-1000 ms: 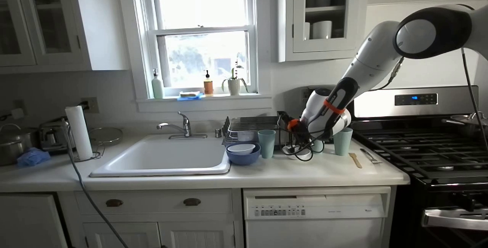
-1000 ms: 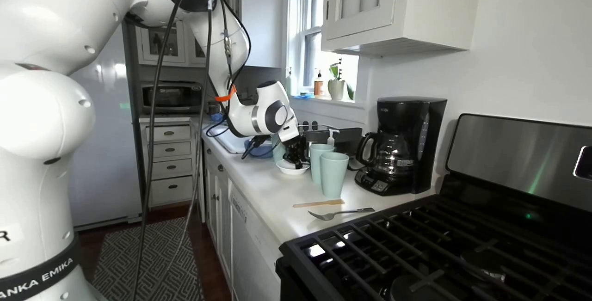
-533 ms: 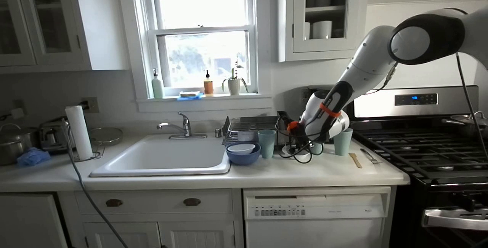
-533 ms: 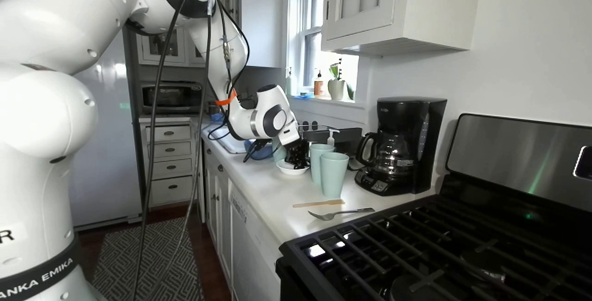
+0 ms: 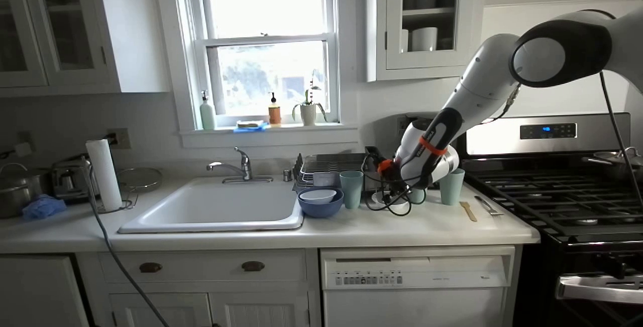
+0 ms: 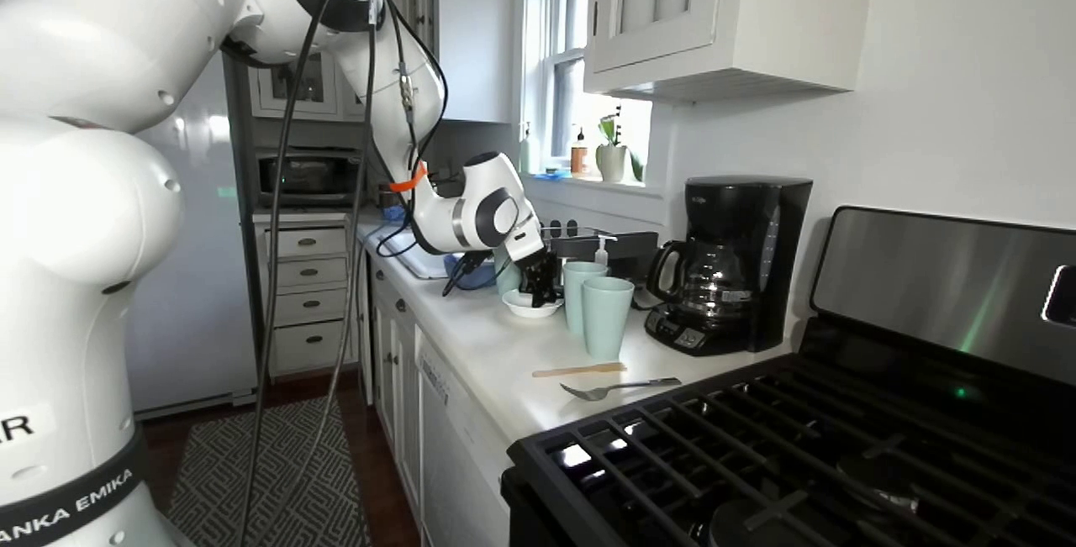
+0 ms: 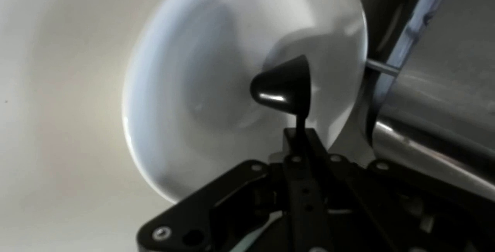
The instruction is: Remove the scoops in the white bowl and put the into the middle right blue cup one at a time
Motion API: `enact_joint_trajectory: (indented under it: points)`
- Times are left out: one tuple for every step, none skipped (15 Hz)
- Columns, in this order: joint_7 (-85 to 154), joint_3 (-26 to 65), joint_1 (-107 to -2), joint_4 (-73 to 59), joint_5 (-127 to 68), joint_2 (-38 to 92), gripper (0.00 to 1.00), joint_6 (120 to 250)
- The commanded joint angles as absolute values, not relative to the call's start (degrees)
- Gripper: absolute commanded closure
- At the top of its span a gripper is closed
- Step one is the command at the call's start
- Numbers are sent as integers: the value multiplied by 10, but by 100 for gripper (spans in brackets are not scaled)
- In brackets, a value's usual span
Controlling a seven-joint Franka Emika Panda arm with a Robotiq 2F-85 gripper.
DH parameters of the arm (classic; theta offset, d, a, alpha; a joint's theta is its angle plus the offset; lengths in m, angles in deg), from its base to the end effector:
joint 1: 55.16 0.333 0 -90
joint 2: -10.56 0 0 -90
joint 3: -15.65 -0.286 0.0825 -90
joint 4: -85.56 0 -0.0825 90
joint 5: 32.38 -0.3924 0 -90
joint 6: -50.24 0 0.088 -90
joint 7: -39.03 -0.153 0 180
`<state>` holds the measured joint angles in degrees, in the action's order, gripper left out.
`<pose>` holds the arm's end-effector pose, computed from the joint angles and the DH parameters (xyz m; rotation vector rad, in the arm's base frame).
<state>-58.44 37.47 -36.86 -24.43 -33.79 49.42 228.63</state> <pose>0.6771 -0.0342 0.1509 -1.8890 2.0275 -0.7543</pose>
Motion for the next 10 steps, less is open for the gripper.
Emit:
enact_joint_trajectory:
  points:
    - [-555,409,-330,-271,-350,460,99,2255]
    - [-551,418,-321,-278,-344,449,99,2238]
    - [-539,415,-322,-287,-337,431,99,2216]
    - [-527,408,-327,-294,-330,414,99,2196]
    - [-504,379,-348,-301,-329,392,99,2177]
    - [-489,366,-357,-305,-328,377,99,2160]
    - [-469,344,-373,-311,-331,359,99,2142]
    - [-444,318,-392,-316,-337,341,99,2121]
    - [-431,305,-402,-319,-338,329,99,2102]
    - [-427,298,-407,-322,-335,317,99,2083]
